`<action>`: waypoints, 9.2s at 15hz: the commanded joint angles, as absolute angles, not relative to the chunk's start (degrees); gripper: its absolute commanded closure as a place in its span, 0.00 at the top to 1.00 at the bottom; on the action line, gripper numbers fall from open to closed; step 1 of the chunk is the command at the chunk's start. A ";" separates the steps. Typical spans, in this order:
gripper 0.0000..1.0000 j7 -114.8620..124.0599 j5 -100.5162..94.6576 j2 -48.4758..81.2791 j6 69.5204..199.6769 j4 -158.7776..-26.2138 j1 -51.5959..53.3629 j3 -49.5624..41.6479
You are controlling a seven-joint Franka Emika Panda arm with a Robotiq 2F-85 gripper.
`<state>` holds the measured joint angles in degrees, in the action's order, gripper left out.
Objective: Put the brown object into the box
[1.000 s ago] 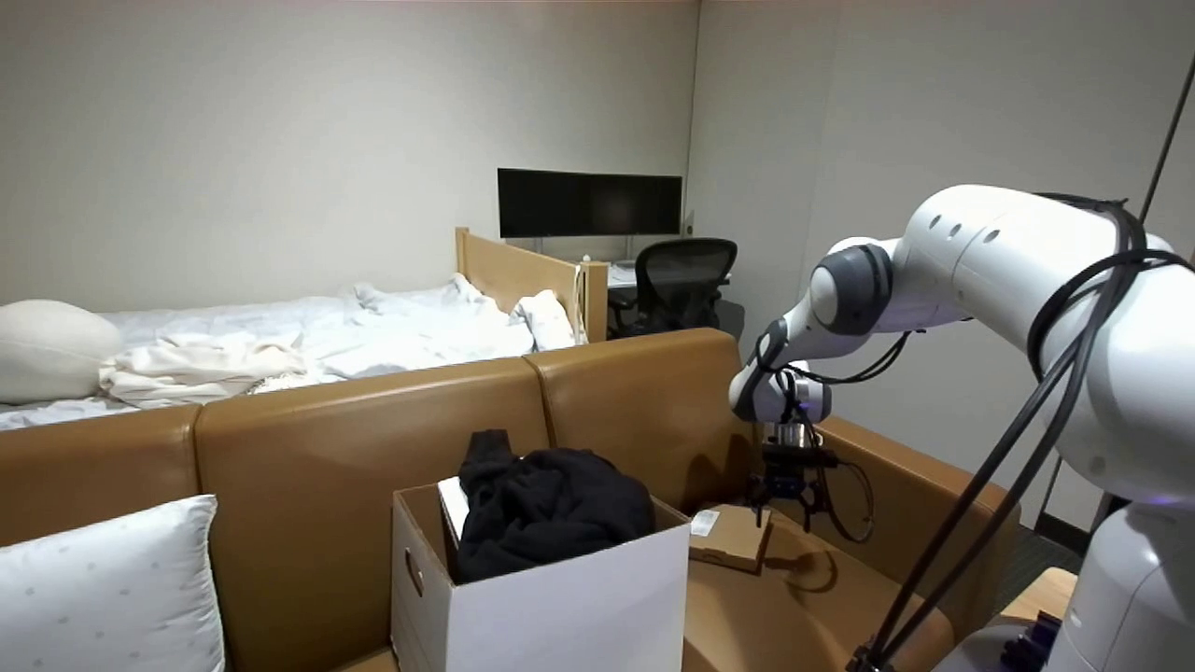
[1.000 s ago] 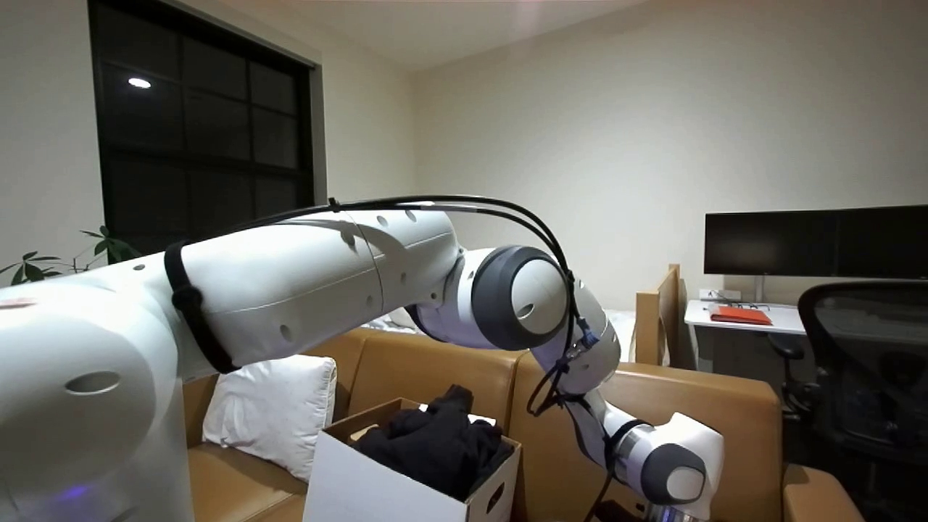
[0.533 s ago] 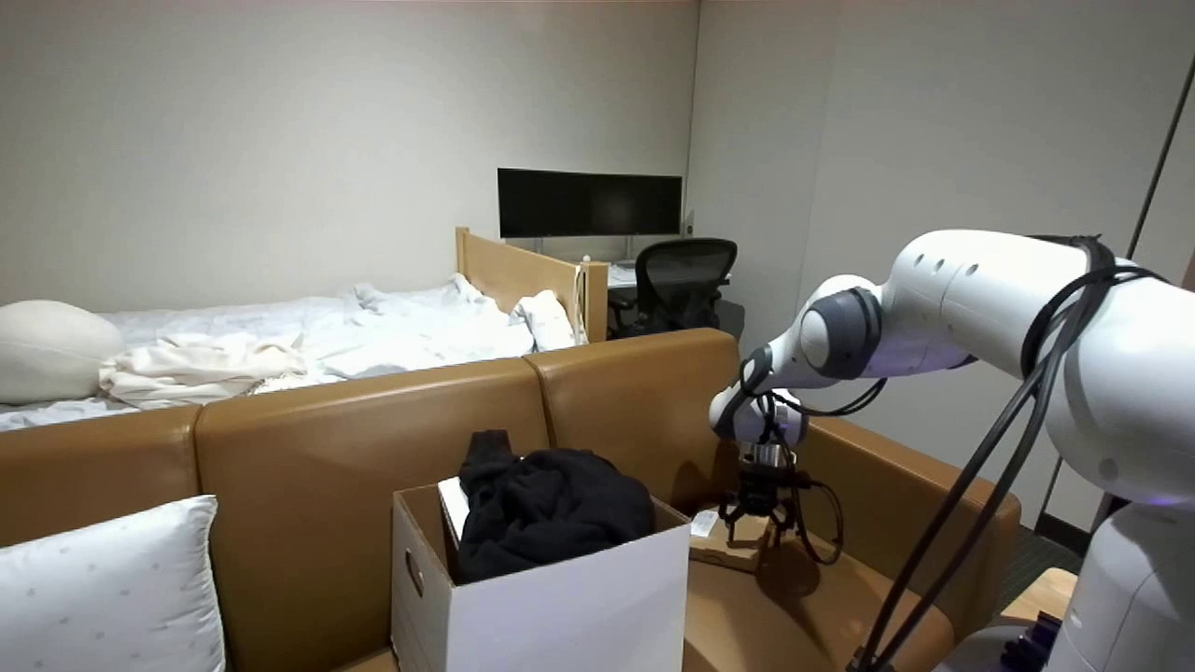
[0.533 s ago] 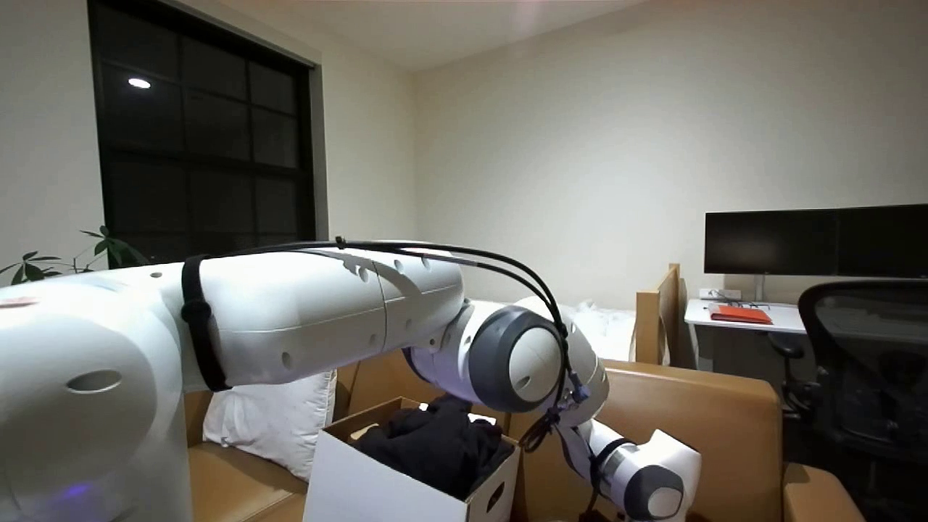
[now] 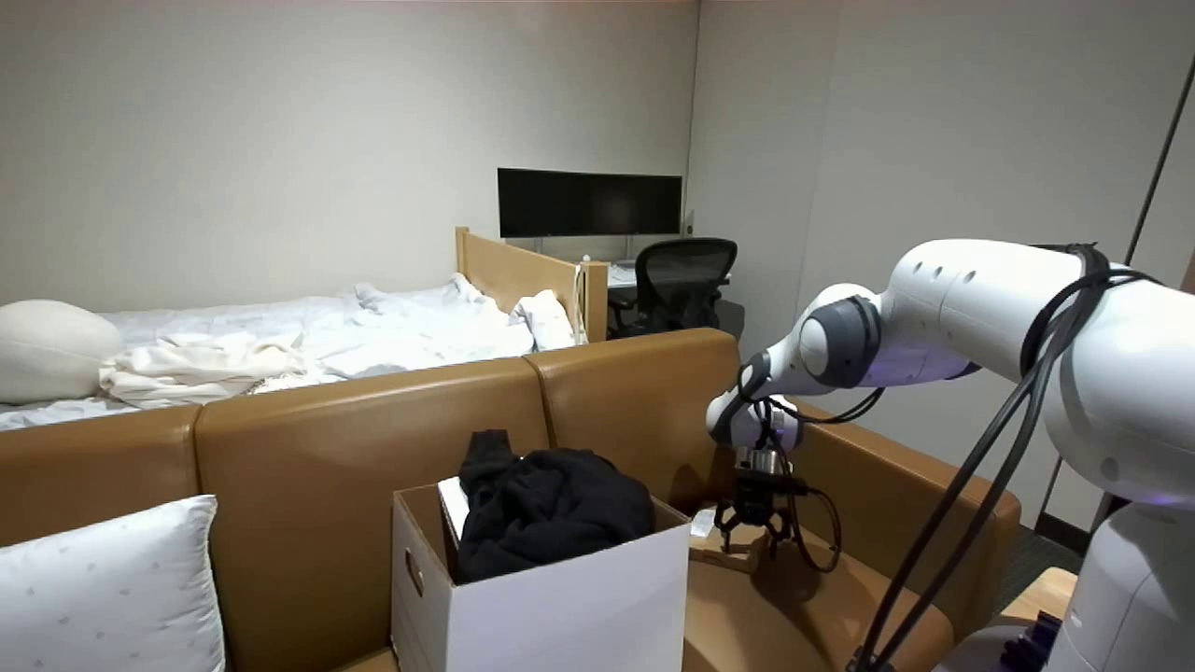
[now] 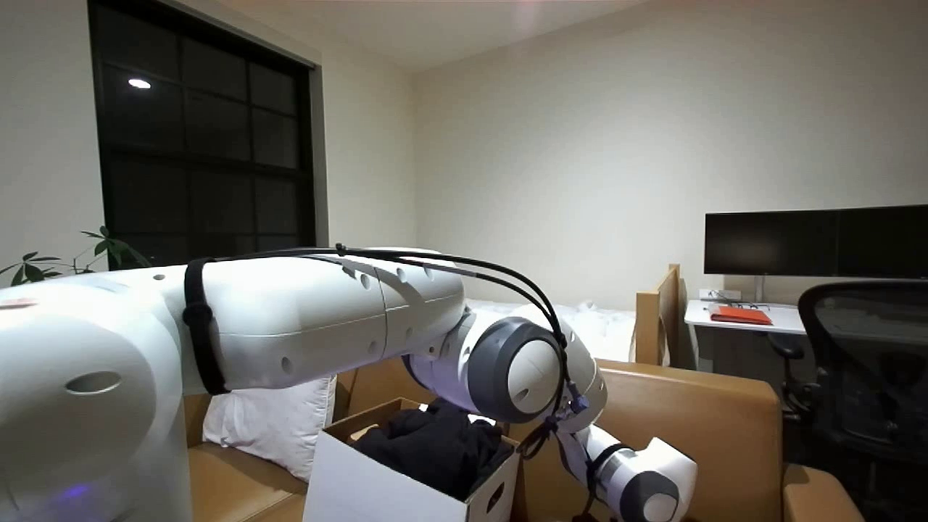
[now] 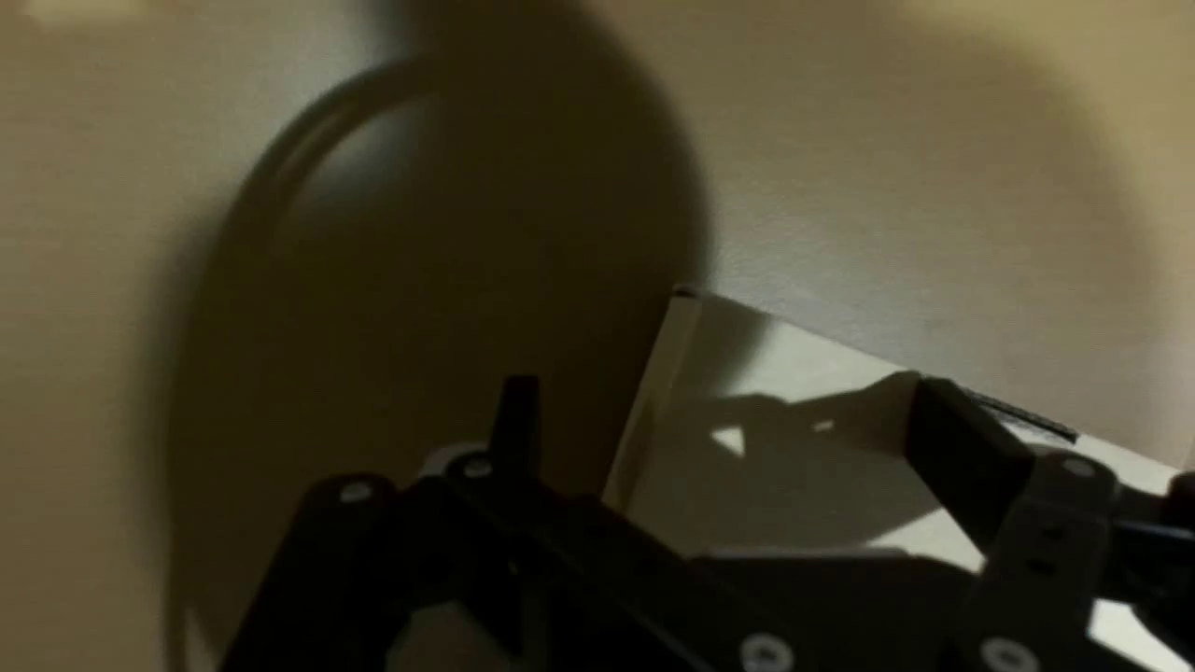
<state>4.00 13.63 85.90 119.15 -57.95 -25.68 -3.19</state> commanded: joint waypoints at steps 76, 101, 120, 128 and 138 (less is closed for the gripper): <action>1.00 -8.67 7.67 86.78 93.54 -52.74 -24.99 -4.13; 1.00 10.37 4.40 86.10 144.09 -66.93 -15.92 -10.12; 1.00 31.46 -18.14 85.97 156.55 -69.81 -13.78 -16.77; 1.00 22.80 -30.23 85.77 152.39 -68.68 -18.75 -9.81; 1.00 22.68 -33.46 85.71 155.84 -66.48 -20.74 -9.70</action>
<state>20.72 -30.45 85.71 154.04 -66.43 -20.26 -8.35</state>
